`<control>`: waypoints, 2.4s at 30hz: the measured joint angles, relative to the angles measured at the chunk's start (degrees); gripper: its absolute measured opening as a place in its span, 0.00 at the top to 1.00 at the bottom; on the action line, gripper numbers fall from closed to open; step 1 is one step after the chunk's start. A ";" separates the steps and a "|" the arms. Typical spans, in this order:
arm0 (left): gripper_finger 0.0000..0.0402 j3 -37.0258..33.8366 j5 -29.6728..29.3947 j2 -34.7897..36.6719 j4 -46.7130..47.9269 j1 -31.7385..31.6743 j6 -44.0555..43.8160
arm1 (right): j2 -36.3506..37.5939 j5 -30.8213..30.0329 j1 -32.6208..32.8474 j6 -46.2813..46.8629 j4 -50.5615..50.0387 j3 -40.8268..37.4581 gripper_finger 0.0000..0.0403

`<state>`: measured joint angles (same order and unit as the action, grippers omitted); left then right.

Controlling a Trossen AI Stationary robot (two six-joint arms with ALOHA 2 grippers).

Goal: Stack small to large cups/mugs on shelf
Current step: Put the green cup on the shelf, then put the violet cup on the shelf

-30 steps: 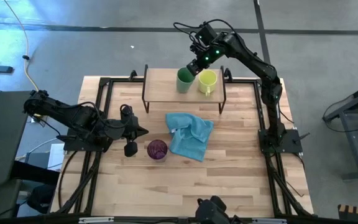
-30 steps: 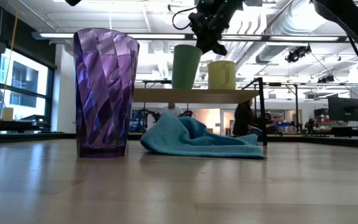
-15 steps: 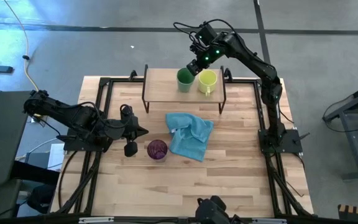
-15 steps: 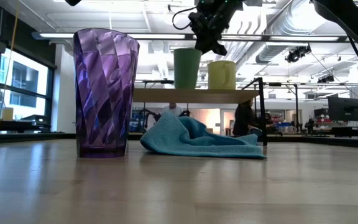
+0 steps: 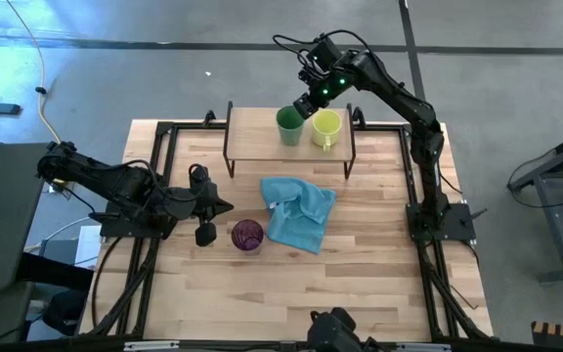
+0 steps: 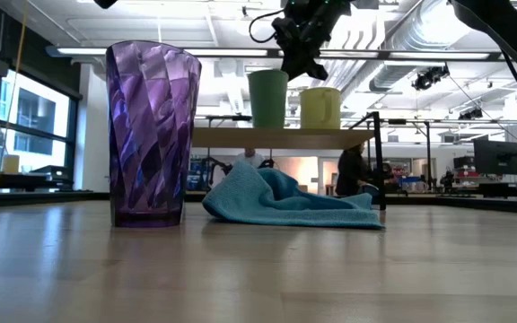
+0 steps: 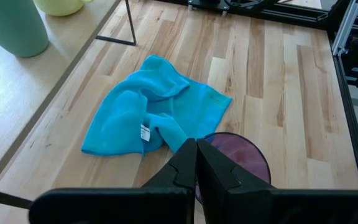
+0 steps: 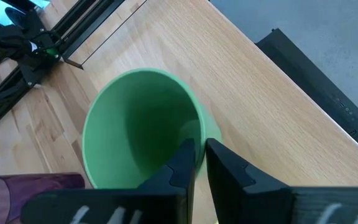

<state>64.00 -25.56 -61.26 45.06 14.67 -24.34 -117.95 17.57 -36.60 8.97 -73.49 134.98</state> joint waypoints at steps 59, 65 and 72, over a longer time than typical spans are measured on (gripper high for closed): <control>1.00 -0.01 -0.42 -0.02 0.02 -0.02 -0.02 | 0.42 0.18 -1.70 -1.46 0.83 0.00 0.80; 1.00 0.00 -0.44 -0.02 0.00 0.01 -0.04 | 0.76 1.05 -1.70 -1.49 0.48 0.00 0.80; 1.00 -0.01 -0.66 -0.02 -0.03 -0.02 -0.15 | 3.11 1.11 -1.68 -1.51 0.50 0.00 0.80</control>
<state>63.99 -26.22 -61.28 45.03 14.66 -24.49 -114.84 18.68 -38.28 7.46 -72.99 134.98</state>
